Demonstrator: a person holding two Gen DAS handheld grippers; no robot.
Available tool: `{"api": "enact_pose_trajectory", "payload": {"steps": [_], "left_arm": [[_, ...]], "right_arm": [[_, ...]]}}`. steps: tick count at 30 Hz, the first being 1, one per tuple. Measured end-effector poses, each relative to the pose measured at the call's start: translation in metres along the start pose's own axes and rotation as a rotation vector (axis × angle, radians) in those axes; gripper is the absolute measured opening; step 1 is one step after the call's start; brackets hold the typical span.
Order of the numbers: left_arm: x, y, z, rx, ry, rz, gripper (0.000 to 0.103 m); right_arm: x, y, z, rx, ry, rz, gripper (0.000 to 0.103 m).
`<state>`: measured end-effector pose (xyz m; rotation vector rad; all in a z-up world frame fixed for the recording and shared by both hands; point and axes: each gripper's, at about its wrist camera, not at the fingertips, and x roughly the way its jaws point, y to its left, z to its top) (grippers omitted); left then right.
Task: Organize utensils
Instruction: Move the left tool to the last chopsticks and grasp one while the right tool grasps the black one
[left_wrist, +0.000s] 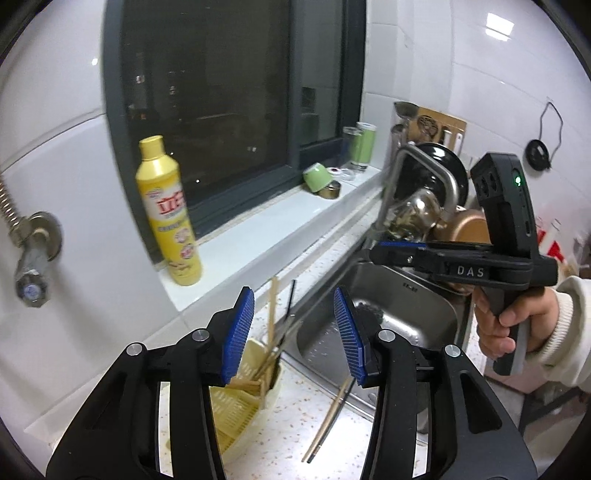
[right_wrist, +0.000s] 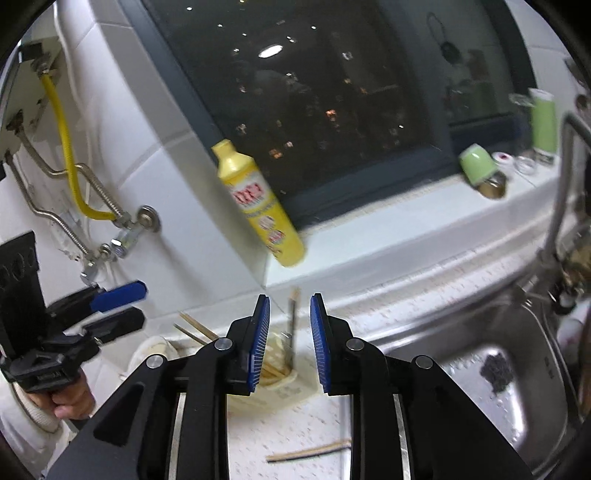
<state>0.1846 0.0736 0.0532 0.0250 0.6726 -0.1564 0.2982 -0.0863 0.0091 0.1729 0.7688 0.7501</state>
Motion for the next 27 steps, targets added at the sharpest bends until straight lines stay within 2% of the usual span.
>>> {"api": "enact_pose_trajectory", "payload": {"steps": [9, 18, 27], "left_arm": [[0.038, -0.033, -0.005, 0.074, 0.071, -0.055, 0.044], [0.079, -0.059, -0.024, 0.144, 0.156, -0.098, 0.044], [0.116, -0.074, -0.051, 0.139, 0.245, -0.154, 0.044]], "right_arm": [[-0.006, -0.044, -0.036, 0.084, 0.053, -0.025, 0.02], [0.015, -0.072, -0.082, 0.213, 0.107, -0.034, 0.02], [0.036, -0.1, -0.118, 0.341, 0.146, -0.043, 0.02]]}}
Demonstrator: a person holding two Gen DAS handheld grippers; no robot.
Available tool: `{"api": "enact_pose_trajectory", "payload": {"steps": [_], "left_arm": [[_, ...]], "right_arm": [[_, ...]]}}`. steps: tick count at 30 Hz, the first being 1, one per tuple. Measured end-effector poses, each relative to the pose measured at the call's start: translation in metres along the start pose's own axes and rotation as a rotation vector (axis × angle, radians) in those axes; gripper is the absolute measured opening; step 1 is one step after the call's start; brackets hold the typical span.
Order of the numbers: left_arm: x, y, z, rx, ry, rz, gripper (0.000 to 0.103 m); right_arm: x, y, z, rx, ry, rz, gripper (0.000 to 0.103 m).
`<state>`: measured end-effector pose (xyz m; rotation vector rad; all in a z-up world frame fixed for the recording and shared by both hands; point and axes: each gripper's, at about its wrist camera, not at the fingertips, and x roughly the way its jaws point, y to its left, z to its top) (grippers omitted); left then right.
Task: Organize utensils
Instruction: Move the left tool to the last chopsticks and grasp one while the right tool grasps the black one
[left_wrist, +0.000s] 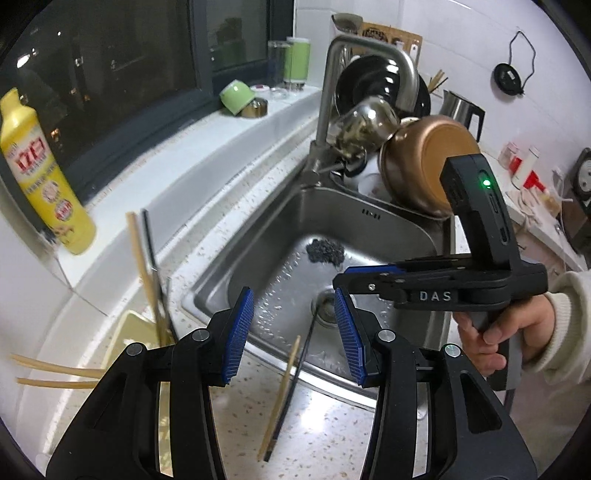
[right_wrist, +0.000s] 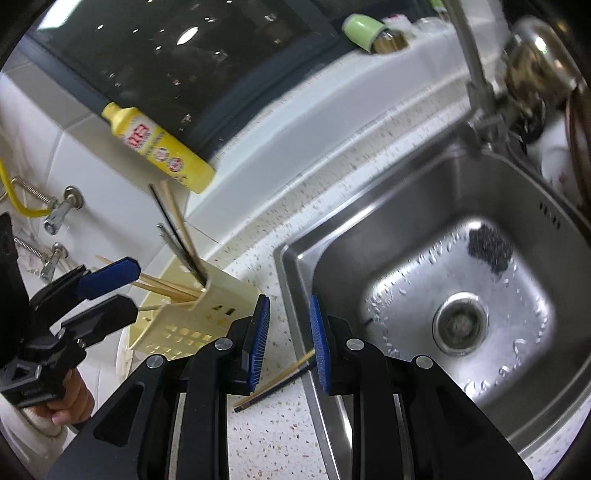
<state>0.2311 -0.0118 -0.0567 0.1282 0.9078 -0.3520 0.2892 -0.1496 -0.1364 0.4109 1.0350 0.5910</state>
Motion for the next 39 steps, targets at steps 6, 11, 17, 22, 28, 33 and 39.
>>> {"api": "enact_pose_trajectory", "payload": {"steps": [6, 11, 17, 22, 28, 33, 39], "left_arm": [[0.032, -0.008, -0.013, 0.065, 0.072, 0.046, 0.044], [0.056, -0.01, -0.026, 0.087, 0.125, 0.043, 0.044], [0.083, -0.006, -0.039, 0.104, 0.177, 0.033, 0.044], [0.105, -0.002, -0.045, 0.119, 0.211, 0.031, 0.044], [0.127, 0.001, -0.052, 0.133, 0.249, 0.028, 0.044], [0.143, 0.003, -0.056, 0.16, 0.273, 0.056, 0.042], [0.155, 0.003, -0.061, 0.167, 0.299, 0.039, 0.042]], "right_arm": [[0.012, -0.029, -0.01, 0.09, 0.01, -0.025, 0.035], [0.024, -0.046, -0.015, 0.151, 0.026, -0.011, 0.035], [0.043, -0.062, -0.02, 0.202, 0.046, 0.001, 0.035], [0.055, -0.071, -0.024, 0.234, 0.062, 0.009, 0.035], [0.069, -0.078, -0.028, 0.237, 0.084, 0.012, 0.035], [0.08, -0.082, -0.029, 0.268, 0.095, 0.03, 0.035], [0.091, -0.082, -0.029, 0.285, 0.093, 0.047, 0.026]]}}
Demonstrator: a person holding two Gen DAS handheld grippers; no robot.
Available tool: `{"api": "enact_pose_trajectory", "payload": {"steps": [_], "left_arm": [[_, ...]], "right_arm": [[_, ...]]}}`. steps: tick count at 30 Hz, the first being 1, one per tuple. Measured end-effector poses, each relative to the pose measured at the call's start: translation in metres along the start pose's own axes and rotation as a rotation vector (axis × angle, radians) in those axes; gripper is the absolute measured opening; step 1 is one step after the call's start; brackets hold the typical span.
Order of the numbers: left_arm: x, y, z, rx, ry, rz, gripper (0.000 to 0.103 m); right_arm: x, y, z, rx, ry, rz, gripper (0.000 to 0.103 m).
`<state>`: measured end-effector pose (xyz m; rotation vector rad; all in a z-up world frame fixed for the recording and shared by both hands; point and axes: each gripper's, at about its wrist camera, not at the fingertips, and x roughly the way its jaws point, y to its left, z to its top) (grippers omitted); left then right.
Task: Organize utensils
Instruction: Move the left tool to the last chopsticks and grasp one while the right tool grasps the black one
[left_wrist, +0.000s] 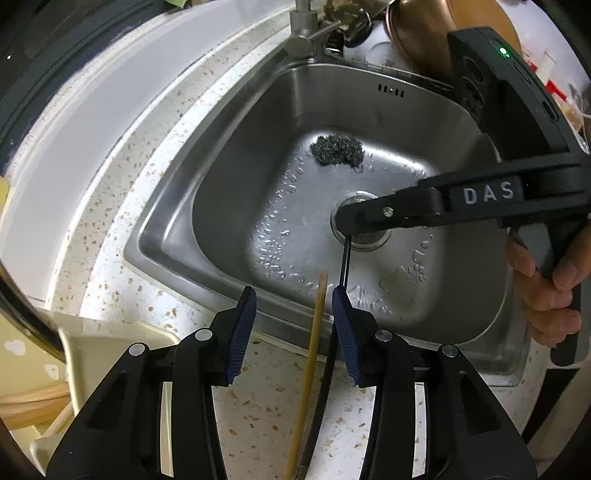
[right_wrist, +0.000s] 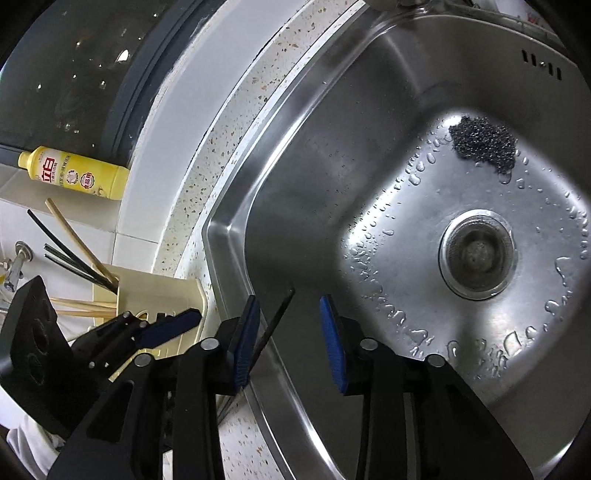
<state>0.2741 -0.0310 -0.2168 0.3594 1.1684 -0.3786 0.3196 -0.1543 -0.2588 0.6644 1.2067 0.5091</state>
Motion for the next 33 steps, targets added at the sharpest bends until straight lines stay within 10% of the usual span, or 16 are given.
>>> {"api": "enact_pose_trajectory", "payload": {"steps": [7, 33], "left_arm": [[0.009, 0.001, 0.002, -0.002, 0.015, -0.001, 0.04], [0.001, -0.011, 0.018, 0.016, -0.015, -0.033, 0.005]], "right_arm": [[0.01, -0.001, -0.003, 0.017, 0.022, 0.049, 0.008], [-0.021, -0.005, -0.019, 0.074, -0.027, 0.062, 0.006]]}}
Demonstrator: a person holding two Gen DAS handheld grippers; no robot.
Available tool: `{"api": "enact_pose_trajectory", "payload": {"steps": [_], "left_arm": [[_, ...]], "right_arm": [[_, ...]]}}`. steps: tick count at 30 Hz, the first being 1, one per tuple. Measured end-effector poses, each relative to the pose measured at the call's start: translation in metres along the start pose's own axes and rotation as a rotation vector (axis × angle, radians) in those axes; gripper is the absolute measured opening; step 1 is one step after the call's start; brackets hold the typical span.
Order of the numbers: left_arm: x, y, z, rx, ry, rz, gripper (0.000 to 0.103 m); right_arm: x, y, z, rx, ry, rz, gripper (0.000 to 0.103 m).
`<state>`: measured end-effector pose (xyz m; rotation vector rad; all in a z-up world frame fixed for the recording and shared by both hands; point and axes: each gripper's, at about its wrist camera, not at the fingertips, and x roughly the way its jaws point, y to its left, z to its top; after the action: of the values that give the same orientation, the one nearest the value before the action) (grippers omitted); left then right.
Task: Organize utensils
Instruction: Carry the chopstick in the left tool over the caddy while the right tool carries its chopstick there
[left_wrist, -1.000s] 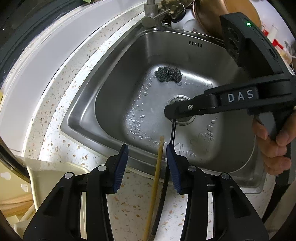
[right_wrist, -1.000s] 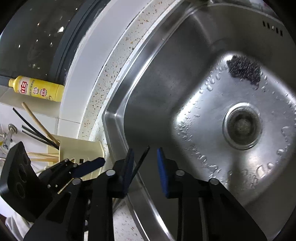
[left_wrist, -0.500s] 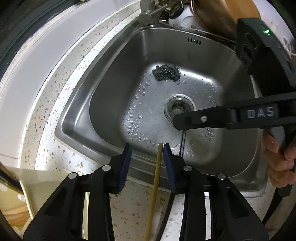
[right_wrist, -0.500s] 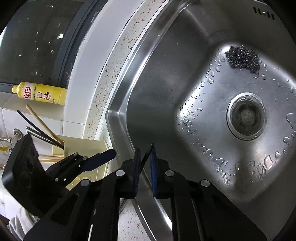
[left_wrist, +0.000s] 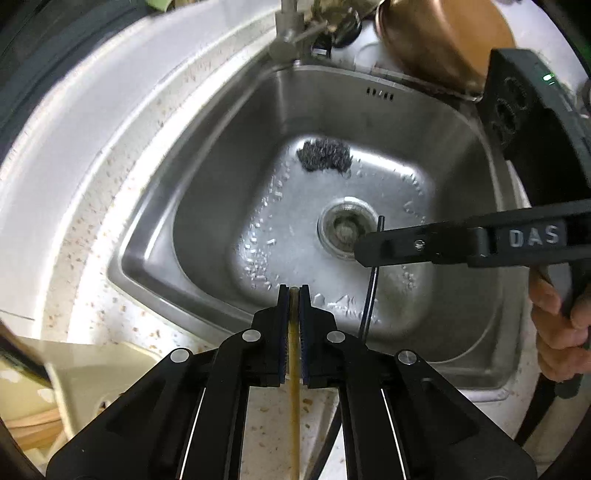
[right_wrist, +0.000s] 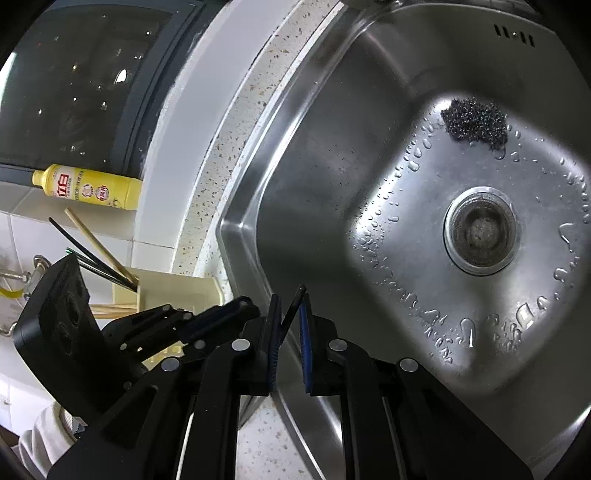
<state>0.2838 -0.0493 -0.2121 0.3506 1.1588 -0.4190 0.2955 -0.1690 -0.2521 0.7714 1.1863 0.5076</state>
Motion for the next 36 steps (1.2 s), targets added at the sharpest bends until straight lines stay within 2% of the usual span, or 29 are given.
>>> {"api": "enact_pose_trajectory", "payload": {"steps": [7, 14, 20, 29, 36], "left_arm": [[-0.05, 0.007, 0.001, -0.032, -0.079, 0.035, 0.005], [-0.096, 0.015, -0.005, -0.115, -0.158, 0.055, 0.005], [-0.14, 0.019, -0.016, -0.158, -0.254, 0.065, 0.005], [-0.185, 0.019, -0.035, -0.198, -0.325, 0.086, 0.004], [-0.216, 0.02, -0.039, -0.199, -0.379, 0.114, 0.004]], "right_arm": [[-0.028, 0.027, -0.002, -0.065, -0.049, -0.019, 0.005], [-0.056, 0.058, -0.011, -0.164, -0.076, -0.052, 0.003], [-0.076, 0.084, -0.019, -0.235, -0.099, -0.076, 0.002], [-0.105, 0.132, -0.033, -0.375, -0.145, -0.094, 0.002], [-0.118, 0.168, -0.032, -0.453, -0.182, -0.087, 0.002]]}}
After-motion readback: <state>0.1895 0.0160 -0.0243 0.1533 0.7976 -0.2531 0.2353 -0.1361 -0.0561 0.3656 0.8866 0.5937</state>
